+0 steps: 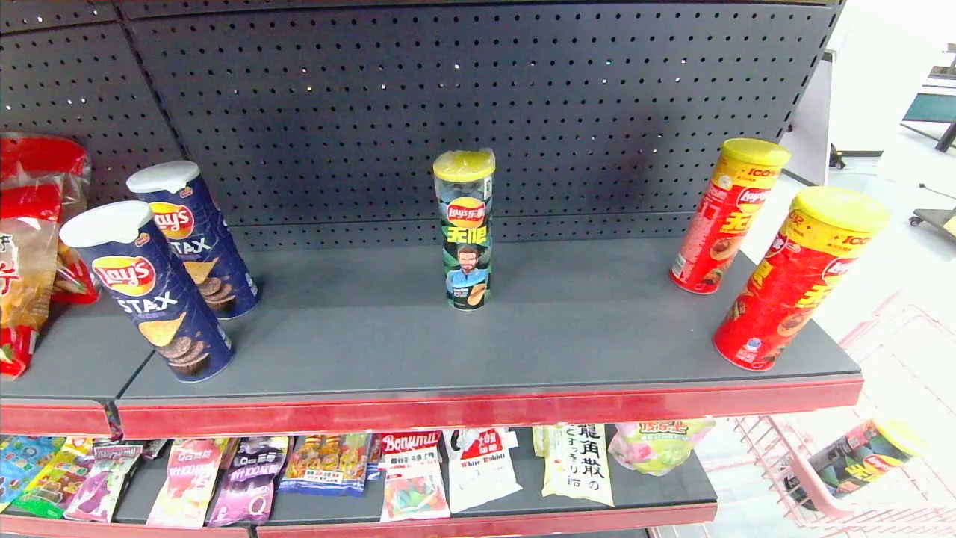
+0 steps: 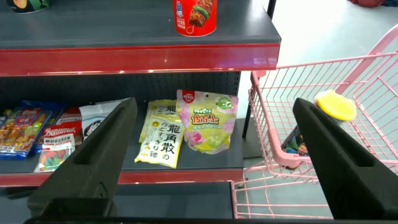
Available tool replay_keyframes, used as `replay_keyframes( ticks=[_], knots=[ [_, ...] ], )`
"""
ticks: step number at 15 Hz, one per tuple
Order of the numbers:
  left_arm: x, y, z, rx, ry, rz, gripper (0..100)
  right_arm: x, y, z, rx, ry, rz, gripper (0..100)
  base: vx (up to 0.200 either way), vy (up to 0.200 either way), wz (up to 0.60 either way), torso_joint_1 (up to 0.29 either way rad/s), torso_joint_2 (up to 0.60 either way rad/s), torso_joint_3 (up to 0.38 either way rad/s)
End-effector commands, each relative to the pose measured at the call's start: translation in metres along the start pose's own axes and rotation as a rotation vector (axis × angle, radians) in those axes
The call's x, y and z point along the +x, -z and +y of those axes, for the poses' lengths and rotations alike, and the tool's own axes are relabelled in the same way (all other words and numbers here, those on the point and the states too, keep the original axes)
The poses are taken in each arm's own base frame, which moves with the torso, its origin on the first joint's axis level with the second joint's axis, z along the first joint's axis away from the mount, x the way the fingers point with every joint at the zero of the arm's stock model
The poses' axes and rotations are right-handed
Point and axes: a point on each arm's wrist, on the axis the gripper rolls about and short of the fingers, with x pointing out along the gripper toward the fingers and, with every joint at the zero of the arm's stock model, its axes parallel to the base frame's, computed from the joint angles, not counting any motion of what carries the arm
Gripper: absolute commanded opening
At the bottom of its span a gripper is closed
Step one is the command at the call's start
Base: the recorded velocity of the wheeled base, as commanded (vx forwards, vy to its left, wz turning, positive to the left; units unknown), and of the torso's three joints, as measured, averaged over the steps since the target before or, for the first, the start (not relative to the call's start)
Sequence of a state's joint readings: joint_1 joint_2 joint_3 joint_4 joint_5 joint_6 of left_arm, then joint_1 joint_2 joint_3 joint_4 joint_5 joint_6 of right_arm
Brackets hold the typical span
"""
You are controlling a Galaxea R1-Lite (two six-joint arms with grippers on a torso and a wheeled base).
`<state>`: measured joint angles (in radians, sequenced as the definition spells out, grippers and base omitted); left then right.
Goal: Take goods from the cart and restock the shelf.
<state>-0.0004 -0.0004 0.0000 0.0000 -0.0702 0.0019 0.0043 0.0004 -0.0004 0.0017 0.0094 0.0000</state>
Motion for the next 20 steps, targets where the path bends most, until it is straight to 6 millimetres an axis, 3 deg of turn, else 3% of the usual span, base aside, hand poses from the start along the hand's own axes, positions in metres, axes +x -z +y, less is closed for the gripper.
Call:
replay_keyframes(
  ticks=[1, 4, 18, 20],
  knots=[
    [0.0000, 0.0000, 0.0000, 0.000, 0.000, 0.000, 100, 0.0000, 0.0001, 0.0000, 0.000, 0.000, 0.000, 100, 0.000, 0.000, 0.00, 0.000, 0.00, 0.000],
    [0.0000, 0.0000, 0.0000, 0.000, 0.000, 0.000, 100, 0.0000, 0.0000, 0.0000, 0.000, 0.000, -0.002, 100, 0.000, 0.000, 0.00, 0.000, 0.00, 0.000],
    [0.0000, 0.0000, 0.0000, 0.003, 0.000, 0.000, 100, -0.0001, -0.0003, 0.0001, -0.002, -0.003, -0.002, 100, 0.000, -0.200, 0.00, 0.005, 0.00, 0.001],
    [0.0000, 0.0000, 0.0000, 0.003, 0.000, 0.000, 100, 0.0000, 0.0001, 0.0001, -0.002, -0.003, 0.000, 100, 0.000, 0.000, 0.00, 0.000, 0.00, 0.000]
  ],
)
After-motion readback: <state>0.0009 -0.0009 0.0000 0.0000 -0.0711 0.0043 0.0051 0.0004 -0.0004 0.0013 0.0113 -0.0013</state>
